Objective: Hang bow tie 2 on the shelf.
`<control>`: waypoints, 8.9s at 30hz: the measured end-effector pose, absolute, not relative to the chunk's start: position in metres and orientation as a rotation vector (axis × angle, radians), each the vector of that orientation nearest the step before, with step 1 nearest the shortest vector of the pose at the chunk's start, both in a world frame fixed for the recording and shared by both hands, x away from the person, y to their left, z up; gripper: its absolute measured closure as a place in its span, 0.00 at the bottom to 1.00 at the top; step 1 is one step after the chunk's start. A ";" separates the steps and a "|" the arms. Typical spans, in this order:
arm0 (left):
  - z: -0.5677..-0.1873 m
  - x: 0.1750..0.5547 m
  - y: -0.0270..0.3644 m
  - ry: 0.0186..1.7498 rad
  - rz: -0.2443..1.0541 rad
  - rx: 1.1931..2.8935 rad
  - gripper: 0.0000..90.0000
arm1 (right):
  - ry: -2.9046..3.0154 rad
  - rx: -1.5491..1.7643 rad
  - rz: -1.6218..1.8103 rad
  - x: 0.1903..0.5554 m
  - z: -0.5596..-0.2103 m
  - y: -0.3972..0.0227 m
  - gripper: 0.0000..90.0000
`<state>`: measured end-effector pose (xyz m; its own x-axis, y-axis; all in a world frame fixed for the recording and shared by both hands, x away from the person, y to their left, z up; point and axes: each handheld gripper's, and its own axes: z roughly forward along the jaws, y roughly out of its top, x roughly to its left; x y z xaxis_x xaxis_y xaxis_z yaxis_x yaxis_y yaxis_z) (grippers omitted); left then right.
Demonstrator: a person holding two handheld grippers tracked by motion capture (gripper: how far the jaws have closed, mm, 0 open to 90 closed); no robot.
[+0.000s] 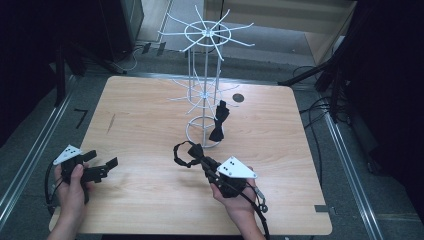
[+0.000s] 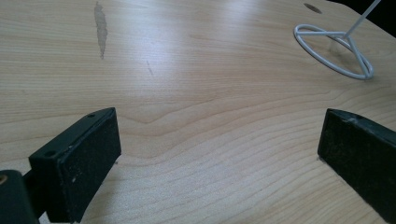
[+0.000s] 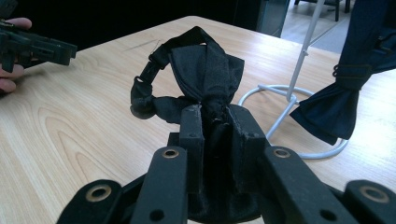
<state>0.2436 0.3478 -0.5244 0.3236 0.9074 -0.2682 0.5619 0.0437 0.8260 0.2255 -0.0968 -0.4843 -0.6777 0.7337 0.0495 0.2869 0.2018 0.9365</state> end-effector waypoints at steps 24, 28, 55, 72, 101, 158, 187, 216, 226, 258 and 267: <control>-0.524 0.244 0.348 1.354 0.454 1.636 0.00 | 2.003 0.946 1.505 0.222 -0.472 -0.105 0.87; -0.524 0.244 0.348 1.354 0.453 1.636 0.00 | 1.989 0.944 1.509 0.222 -0.469 -0.107 0.87; -0.524 0.244 0.348 1.353 0.452 1.637 0.00 | 1.918 0.938 1.532 0.219 -0.457 -0.117 0.87; -0.524 0.244 0.348 1.353 0.452 1.637 0.00 | 1.866 0.945 1.549 0.217 -0.449 -0.127 0.87; -0.524 0.244 0.348 1.353 0.451 1.637 0.00 | 1.771 0.941 1.587 0.213 -0.433 -0.143 0.87; -0.524 0.243 0.347 1.347 0.455 1.640 0.00 | 1.763 1.083 1.562 0.255 -0.448 -0.135 0.87; -0.524 0.243 0.347 1.346 0.454 1.642 0.00 | 1.831 1.153 1.537 0.285 -0.458 -0.121 0.83; -0.524 0.243 0.346 1.348 0.459 1.641 0.00 | 1.958 1.211 1.437 0.274 -0.482 -0.166 0.40; -0.524 0.242 0.346 1.343 0.462 1.646 0.00 | 1.954 1.243 1.409 0.267 -0.492 -0.185 0.38; -0.524 0.242 0.346 1.344 0.463 1.645 0.00 | 1.886 1.379 1.295 0.252 -0.521 -0.253 0.25; -0.524 0.242 0.346 1.344 0.462 1.645 0.00 | 1.855 1.431 1.291 0.250 -0.527 -0.275 0.19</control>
<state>0.2423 0.3462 -0.5242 0.3303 0.9083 -0.2568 0.5578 0.0317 0.8294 0.2503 -0.2751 -0.5265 -0.3513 0.9195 0.1766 0.4855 0.0176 0.8741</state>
